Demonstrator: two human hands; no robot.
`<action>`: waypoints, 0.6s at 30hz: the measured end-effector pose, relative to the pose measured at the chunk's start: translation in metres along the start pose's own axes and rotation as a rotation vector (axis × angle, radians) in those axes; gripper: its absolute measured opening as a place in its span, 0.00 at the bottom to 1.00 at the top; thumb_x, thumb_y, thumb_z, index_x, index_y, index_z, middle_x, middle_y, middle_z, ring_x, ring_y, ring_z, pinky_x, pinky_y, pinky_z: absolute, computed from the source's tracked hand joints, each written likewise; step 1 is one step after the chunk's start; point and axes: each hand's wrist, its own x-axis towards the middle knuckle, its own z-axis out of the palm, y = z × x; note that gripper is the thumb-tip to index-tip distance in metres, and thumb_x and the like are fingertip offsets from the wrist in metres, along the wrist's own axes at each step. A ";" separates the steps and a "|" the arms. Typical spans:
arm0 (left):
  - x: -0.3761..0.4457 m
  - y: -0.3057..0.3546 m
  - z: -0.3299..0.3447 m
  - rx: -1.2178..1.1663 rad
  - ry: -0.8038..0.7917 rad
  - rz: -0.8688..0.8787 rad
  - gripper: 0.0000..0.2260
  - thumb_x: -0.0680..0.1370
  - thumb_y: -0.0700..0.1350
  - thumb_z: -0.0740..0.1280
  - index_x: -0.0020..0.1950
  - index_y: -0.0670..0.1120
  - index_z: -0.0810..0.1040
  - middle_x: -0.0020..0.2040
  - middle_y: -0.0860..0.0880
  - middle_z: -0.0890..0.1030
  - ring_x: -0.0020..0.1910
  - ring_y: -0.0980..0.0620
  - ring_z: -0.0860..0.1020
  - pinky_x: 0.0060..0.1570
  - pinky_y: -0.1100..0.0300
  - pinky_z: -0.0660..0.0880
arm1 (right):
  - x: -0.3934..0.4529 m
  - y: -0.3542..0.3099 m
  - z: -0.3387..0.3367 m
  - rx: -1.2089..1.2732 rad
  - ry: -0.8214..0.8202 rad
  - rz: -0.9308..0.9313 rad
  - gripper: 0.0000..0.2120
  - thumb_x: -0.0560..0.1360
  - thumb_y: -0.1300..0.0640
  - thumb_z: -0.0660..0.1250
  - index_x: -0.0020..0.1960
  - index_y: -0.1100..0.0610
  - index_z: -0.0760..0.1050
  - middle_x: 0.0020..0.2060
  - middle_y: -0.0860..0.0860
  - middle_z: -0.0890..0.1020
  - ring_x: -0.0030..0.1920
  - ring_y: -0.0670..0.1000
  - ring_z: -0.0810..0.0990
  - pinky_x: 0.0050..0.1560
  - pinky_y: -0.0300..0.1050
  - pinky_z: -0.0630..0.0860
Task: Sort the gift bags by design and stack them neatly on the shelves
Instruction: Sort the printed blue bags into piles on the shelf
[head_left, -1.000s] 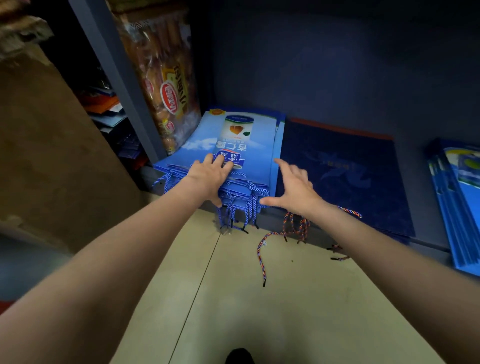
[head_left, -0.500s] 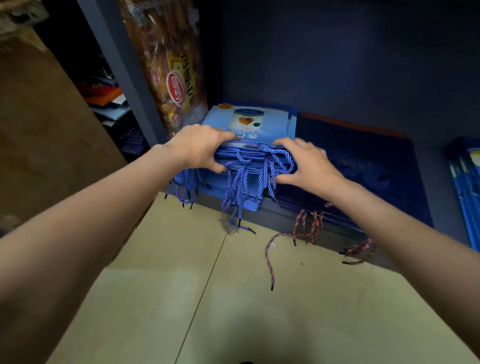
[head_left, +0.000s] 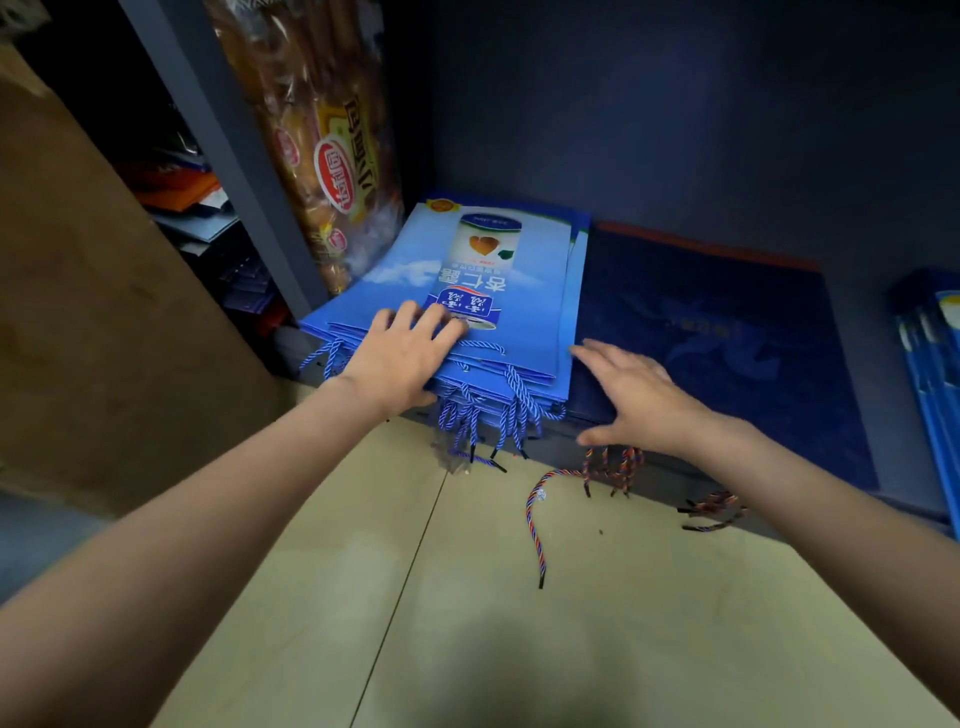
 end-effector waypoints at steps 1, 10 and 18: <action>-0.001 0.004 -0.001 0.019 0.013 0.007 0.41 0.70 0.59 0.70 0.75 0.52 0.48 0.71 0.46 0.57 0.68 0.43 0.59 0.66 0.49 0.59 | -0.004 0.006 0.003 -0.115 -0.003 0.051 0.50 0.68 0.43 0.72 0.76 0.53 0.42 0.76 0.52 0.47 0.75 0.54 0.47 0.74 0.53 0.46; 0.003 0.076 -0.021 -0.013 0.031 0.317 0.37 0.74 0.65 0.60 0.76 0.53 0.48 0.77 0.48 0.45 0.76 0.44 0.43 0.71 0.41 0.39 | -0.019 0.025 0.019 -0.318 0.034 0.138 0.39 0.75 0.45 0.62 0.76 0.50 0.42 0.76 0.50 0.47 0.75 0.55 0.47 0.73 0.57 0.52; 0.019 0.078 -0.043 -0.264 -0.050 0.217 0.34 0.73 0.69 0.57 0.72 0.51 0.60 0.69 0.52 0.68 0.71 0.50 0.61 0.72 0.44 0.47 | -0.064 0.067 -0.006 -0.171 0.050 0.190 0.39 0.73 0.53 0.65 0.76 0.48 0.47 0.76 0.48 0.50 0.76 0.53 0.48 0.74 0.55 0.50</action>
